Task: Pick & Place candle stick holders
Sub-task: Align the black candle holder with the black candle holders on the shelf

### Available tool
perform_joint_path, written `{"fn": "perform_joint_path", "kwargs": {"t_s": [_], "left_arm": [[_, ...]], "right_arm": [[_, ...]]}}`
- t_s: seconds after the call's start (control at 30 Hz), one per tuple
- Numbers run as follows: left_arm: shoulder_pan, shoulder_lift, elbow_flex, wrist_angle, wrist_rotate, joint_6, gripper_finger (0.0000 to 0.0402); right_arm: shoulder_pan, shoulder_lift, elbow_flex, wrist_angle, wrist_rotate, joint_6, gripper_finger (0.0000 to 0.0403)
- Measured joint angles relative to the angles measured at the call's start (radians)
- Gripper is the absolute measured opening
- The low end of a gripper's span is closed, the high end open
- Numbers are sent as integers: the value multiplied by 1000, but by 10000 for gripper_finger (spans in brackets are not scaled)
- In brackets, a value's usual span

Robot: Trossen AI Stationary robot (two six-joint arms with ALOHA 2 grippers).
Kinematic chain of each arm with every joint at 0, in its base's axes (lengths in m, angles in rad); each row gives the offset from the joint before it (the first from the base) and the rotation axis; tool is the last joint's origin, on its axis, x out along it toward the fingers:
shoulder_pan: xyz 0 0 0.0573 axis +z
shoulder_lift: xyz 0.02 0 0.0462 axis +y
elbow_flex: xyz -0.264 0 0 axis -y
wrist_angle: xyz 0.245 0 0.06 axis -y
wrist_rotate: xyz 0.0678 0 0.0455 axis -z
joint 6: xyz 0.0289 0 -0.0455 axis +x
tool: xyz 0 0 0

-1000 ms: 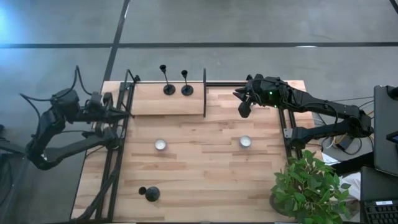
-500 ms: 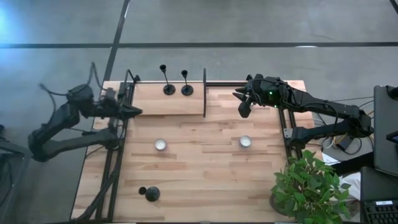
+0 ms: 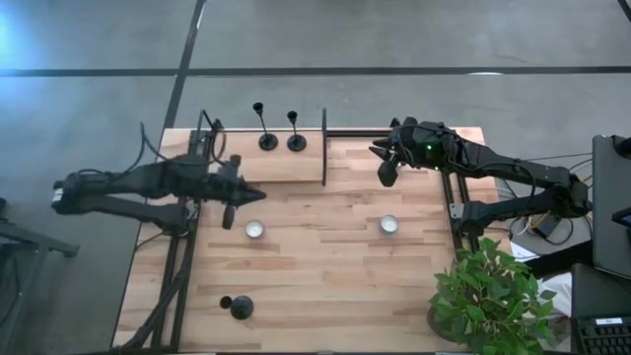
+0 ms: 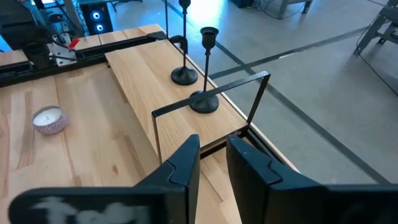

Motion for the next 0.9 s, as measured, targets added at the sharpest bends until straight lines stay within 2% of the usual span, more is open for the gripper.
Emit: {"fn": "perform_joint_path", "kwargs": {"t_s": [0.23, 0.5, 0.9], "left_arm": [[-117, -18, 1, -26, -158, -57, 2], [-333, -17, 0, -165, -459, -158, 1], [-609, -102, 0, -331, -687, -326, 1]], "right_arm": [[0, 0, 0, 0, 0, 0, 63], [0, 0, 0, 0, 0, 0, 75], [0, 0, 0, 0, 0, 0, 91]]}}
